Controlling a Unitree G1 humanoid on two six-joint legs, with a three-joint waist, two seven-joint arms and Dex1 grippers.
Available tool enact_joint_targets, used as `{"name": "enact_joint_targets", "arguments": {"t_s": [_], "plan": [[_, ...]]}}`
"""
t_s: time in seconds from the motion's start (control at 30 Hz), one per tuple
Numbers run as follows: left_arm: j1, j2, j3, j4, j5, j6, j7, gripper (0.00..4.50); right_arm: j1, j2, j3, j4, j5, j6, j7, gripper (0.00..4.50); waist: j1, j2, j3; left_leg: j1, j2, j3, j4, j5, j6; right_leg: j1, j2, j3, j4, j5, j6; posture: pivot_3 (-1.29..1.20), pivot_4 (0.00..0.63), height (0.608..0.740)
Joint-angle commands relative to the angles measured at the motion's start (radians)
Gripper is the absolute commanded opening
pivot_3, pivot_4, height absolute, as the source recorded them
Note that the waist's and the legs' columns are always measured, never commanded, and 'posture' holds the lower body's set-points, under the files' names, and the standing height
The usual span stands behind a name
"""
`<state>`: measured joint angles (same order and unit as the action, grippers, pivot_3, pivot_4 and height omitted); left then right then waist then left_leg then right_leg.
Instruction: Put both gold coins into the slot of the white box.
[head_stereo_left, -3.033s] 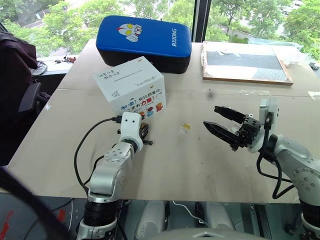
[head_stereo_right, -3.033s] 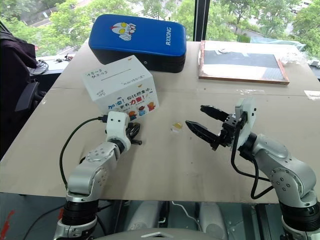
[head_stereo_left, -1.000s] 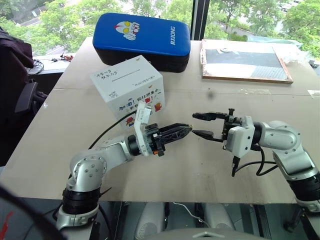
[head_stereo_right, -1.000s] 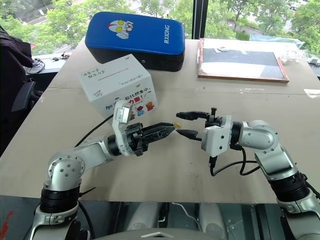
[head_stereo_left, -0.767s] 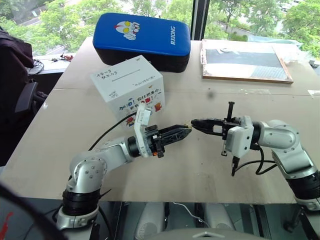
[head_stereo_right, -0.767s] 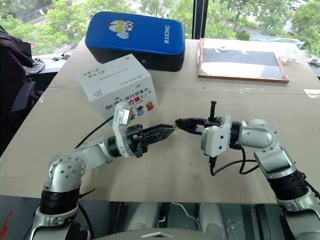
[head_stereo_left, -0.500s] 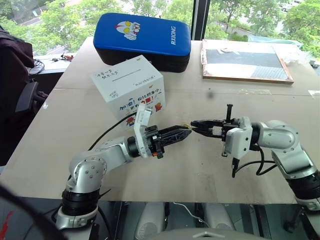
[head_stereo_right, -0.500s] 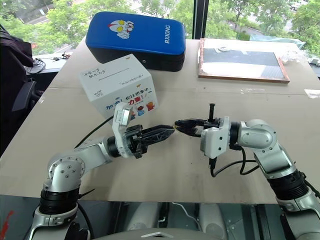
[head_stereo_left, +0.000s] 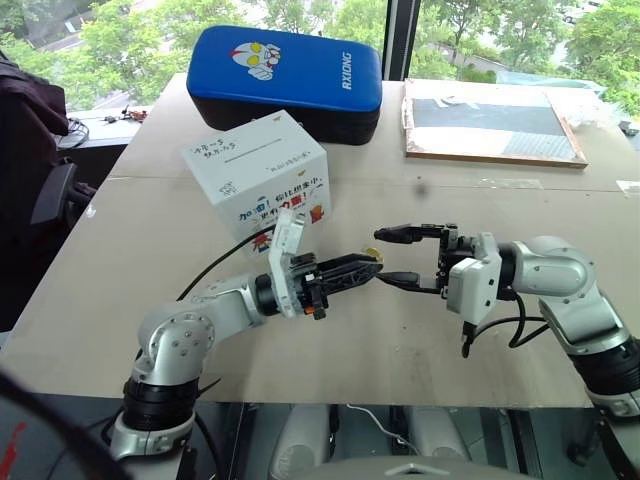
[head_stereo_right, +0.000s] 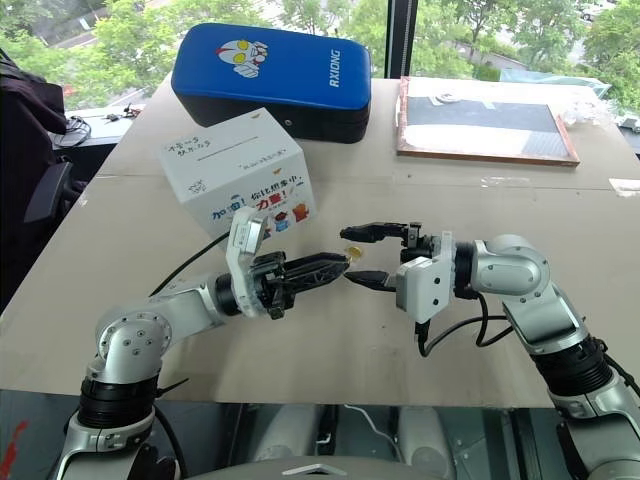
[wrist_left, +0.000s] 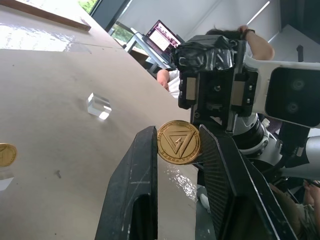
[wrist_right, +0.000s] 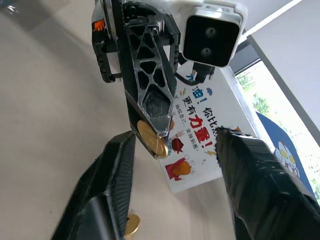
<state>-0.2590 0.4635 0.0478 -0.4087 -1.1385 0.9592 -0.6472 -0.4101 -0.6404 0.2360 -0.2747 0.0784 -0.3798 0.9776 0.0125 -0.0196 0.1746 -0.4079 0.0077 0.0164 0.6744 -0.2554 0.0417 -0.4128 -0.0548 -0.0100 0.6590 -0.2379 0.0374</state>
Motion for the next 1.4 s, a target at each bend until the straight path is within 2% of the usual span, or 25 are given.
{"name": "enact_joint_targets", "arguments": {"t_s": [0.03,0.1,0.13,0.53,0.6,0.67,0.8,0.97,1.07,1.13,1.27,1.4], "plan": [[-0.004,0.001,-0.003,-0.014,-0.001,-0.011,-0.017,0.63,-0.014,0.002,0.0,-0.034,0.016,-0.017,0.005,0.92,0.0,0.0,0.0,0.0,0.0,0.0,0.0,0.0,0.0,0.0,0.0,0.0,0.0,0.0,0.0,0.0,0.15,0.74],[-0.003,0.002,-0.005,-0.014,0.0,-0.014,-0.018,0.63,-0.006,-0.001,0.004,-0.035,0.016,-0.015,0.01,0.18,0.0,0.0,0.0,0.0,0.0,0.0,0.0,0.0,0.0,0.0,0.0,0.0,0.0,0.0,0.0,0.0,0.15,0.74],[-0.003,0.002,-0.006,-0.014,0.0,-0.015,-0.019,0.63,-0.002,-0.002,0.005,-0.036,0.017,-0.013,0.012,0.03,0.0,0.0,0.0,0.0,0.0,0.0,0.0,0.0,0.0,0.0,0.0,0.0,0.0,0.0,0.0,0.0,0.15,0.74],[0.001,-0.005,0.009,-0.022,-0.016,-0.024,-0.03,0.63,0.013,0.003,-0.009,-0.037,0.02,0.019,-0.003,0.03,0.0,0.0,0.0,0.0,0.0,0.0,0.0,0.0,0.0,0.0,0.0,0.0,0.0,0.0,0.0,0.0,0.15,0.74],[-0.004,-0.017,0.022,-0.016,-0.018,-0.035,-0.021,1.63,0.013,0.004,-0.016,-0.038,0.023,0.025,-0.007,0.0,0.0,0.0,0.0,0.0,0.0,0.0,0.0,0.0,0.0,0.0,0.0,0.0,0.0,0.0,0.0,0.0,0.15,0.74],[-0.006,-0.015,0.026,-0.017,0.01,-0.05,-0.019,2.32,0.019,0.006,-0.02,-0.041,0.026,0.034,-0.014,0.0,0.0,0.0,0.0,0.0,0.0,0.0,0.0,0.0,0.0,0.0,0.0,0.0,0.0,0.0,0.0,0.0,0.15,0.74],[0.008,0.002,0.065,-0.008,0.04,-0.09,-0.03,4.21,0.044,-0.002,-0.038,-0.058,0.052,0.078,-0.024,0.0,0.001,0.0,0.0,0.0,0.0,0.0,0.0,0.0,0.0,0.0,0.0,0.0,0.0,0.0,0.0,0.0,0.15,0.74],[0.009,0.059,0.084,0.001,0.123,-0.181,-0.107,4.21,0.116,0.019,-0.085,-0.14,0.216,0.331,-0.075,0.0,0.001,0.0,0.0,0.0,0.0,0.0,0.0,0.0,0.0,0.0,0.0,0.0,0.0,0.0,0.0,0.0,0.15,0.74],[-0.023,0.113,0.015,0.003,0.275,-0.271,-0.17,4.21,0.15,0.022,-0.125,-0.244,0.476,0.624,-0.14,0.0,0.002,0.0,0.0,0.0,0.0,0.0,0.0,-0.001,0.001,0.0,-0.001,0.0,0.0,0.0,0.0,0.0,0.15,0.74],[-0.033,0.13,-0.014,0.006,0.317,-0.296,-0.204,4.21,0.144,0.032,-0.147,-0.276,0.578,0.729,-0.18,0.0,0.002,0.0,0.0,0.0,0.0,0.0,0.0,-0.002,0.004,0.0,-0.001,0.0,0.0,0.0,0.0,0.0,0.15,0.74],[-0.043,0.097,-0.024,-0.004,0.278,-0.278,-0.212,4.21,0.129,0.069,-0.182,-0.332,0.755,0.881,-0.274,0.0,0.0,0.0,0.0,0.0,0.0,0.0,0.0,-0.003,0.004,0.0,-0.003,0.0,0.0,0.0,0.0,0.0,0.15,0.74],[-0.048,0.056,-0.016,-0.024,0.22,-0.245,-0.199,4.21,0.127,0.068,-0.195,-0.368,0.805,0.947,-0.309,0.0,0.001,0.0,0.0,-0.001,0.0,-0.001,0.0,-0.003,0.005,0.0,-0.006,-0.002,0.0,0.0,0.0,0.0,0.15,0.74]]}}
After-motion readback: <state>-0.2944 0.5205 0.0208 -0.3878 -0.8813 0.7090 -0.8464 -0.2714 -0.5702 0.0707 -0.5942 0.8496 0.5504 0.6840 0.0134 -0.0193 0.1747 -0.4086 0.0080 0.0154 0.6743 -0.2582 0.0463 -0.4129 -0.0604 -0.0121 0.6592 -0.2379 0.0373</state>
